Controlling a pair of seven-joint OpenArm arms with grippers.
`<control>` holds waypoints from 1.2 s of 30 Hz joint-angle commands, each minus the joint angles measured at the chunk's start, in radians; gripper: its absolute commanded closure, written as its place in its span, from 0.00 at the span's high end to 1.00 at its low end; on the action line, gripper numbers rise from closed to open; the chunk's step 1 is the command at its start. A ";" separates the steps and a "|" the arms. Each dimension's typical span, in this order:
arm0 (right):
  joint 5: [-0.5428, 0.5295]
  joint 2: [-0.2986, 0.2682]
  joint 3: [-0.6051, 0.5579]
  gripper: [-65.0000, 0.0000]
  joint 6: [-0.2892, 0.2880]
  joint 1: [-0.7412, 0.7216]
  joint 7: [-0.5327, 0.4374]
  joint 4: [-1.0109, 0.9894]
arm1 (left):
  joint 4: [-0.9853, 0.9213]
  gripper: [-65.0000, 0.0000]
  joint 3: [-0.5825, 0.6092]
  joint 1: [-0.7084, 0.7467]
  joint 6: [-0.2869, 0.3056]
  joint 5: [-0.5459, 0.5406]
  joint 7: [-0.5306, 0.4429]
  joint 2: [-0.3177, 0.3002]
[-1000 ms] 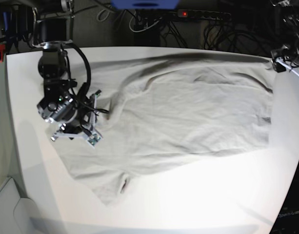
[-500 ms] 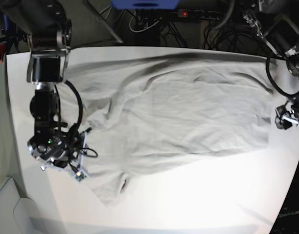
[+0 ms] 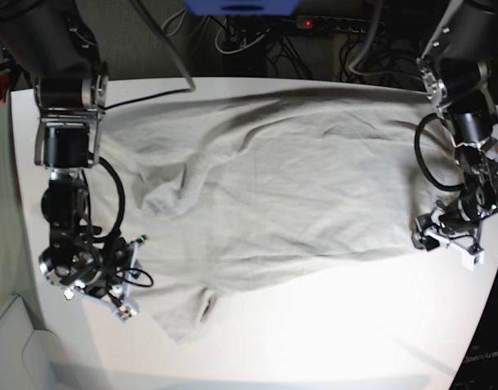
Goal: Layout the t-shirt on the table in an organized manner, then fold the t-shirt properly
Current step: 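Move both grippers along the shirt sides to the hem corners, then grasp the hem corners with both grippers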
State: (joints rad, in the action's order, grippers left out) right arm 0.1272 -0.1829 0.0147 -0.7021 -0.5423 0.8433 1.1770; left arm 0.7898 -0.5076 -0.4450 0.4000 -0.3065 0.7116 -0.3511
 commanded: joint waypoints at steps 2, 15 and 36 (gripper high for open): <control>-0.005 -0.017 0.001 0.41 0.004 -0.019 -0.034 0.014 | -0.019 0.72 -0.001 -0.025 0.003 -0.010 -0.056 -0.021; -0.010 -0.022 0.064 0.41 0.004 -0.100 -0.275 -0.285 | -0.039 0.72 0.000 -0.027 0.003 -0.010 -0.206 -0.022; -0.008 -0.126 0.170 0.45 0.075 -0.193 -0.686 -0.667 | -0.040 0.72 0.000 0.004 0.003 -0.010 -0.206 -0.015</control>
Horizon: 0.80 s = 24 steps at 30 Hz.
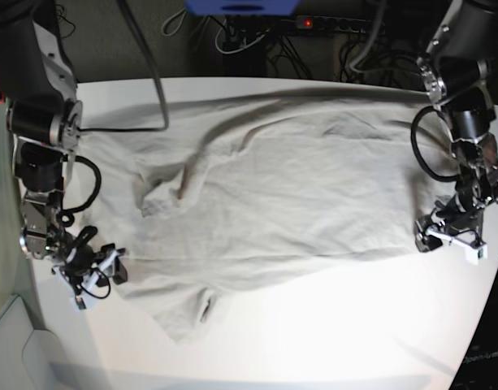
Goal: Layout the t-shirt on the table in an organized manner, then fold the t-shirt properly
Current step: 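Grasp the hem corners with both grippers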
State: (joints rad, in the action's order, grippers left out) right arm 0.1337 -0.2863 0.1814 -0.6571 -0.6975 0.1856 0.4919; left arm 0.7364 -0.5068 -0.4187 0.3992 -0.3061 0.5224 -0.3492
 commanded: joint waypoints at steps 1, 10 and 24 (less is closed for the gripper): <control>-0.015 -0.031 0.003 0.45 0.056 -0.037 -0.044 0.003 | 0.013 0.72 0.000 -0.022 0.004 -0.011 -0.017 -0.017; -0.015 -0.077 -0.003 0.45 0.159 -0.040 -0.177 -0.106 | 0.013 0.72 0.000 0.005 0.004 -0.011 -0.015 -0.017; -0.015 -0.031 -0.107 0.45 0.162 0.014 -0.171 -0.120 | 0.013 0.72 0.000 0.017 0.005 -0.011 -0.012 -0.017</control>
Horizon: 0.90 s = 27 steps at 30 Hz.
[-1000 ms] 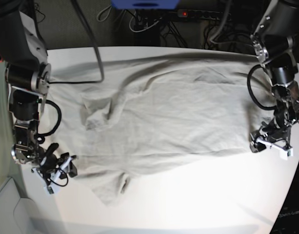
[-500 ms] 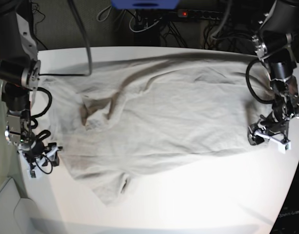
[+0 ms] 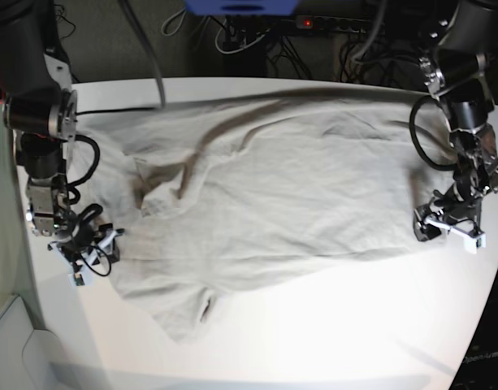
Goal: Layout the t-shirt on the table in an organized manner, then fold the t-shirt properly
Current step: 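Grasp the hem corners with both grippers, then lift the hem with both grippers and fold it toward the collar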
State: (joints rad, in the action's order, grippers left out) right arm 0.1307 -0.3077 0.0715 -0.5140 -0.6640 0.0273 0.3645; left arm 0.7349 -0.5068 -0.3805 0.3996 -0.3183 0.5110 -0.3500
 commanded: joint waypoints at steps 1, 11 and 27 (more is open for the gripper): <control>-0.012 -0.008 -0.011 0.45 0.019 -0.017 -0.013 0.000 | 0.015 0.72 0.000 -0.021 0.005 0.001 -0.002 -0.016; -0.016 -0.012 -0.011 0.04 0.019 -0.020 -0.017 0.038 | 0.015 0.72 0.000 -0.021 0.006 0.001 -0.005 -0.016; -0.108 -0.037 0.121 0.00 -0.184 0.184 0.187 0.492 | 0.028 0.72 -0.002 -0.012 0.011 -0.008 0.044 -0.014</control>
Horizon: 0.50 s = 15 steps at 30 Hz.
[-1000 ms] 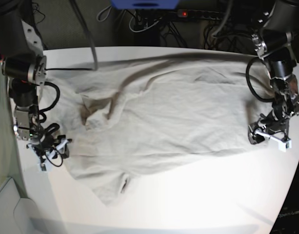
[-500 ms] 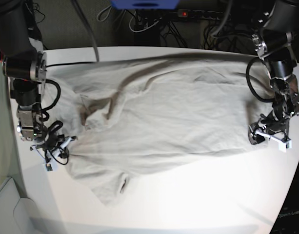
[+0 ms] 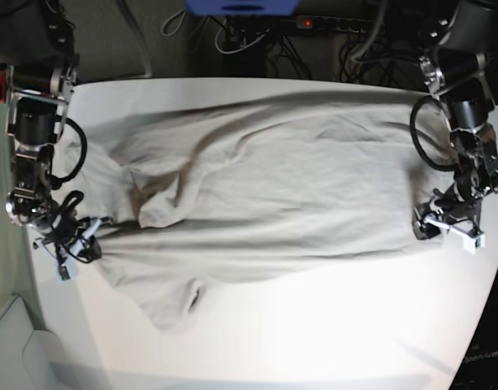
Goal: Layout the t-shirt on the table in an organized manner, then fold the t-shirt properly
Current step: 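Lift the hem with both grippers and fold it toward the collar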
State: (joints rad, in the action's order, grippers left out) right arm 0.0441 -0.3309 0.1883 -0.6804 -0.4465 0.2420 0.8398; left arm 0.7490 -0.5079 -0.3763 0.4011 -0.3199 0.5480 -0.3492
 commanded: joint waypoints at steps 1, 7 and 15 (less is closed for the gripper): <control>-0.022 -0.012 0.009 0.00 -0.018 -0.010 -0.016 0.049 | 0.014 0.72 -0.001 -0.016 0.009 -0.006 0.005 -0.014; -0.022 0.014 0.015 0.00 -0.018 0.131 0.001 0.256 | 0.014 0.72 -0.001 -0.011 0.009 -0.006 0.005 -0.012; -0.022 0.013 0.035 0.00 -0.018 0.226 0.003 0.441 | 0.013 0.72 -0.001 -0.011 0.009 -0.006 0.005 -0.012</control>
State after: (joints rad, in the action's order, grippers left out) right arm 0.0319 -0.3012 0.2131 -0.6838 -0.2085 0.2619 1.2667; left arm 0.7525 -0.5079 -0.3721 0.4046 -0.3271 0.5457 -0.3489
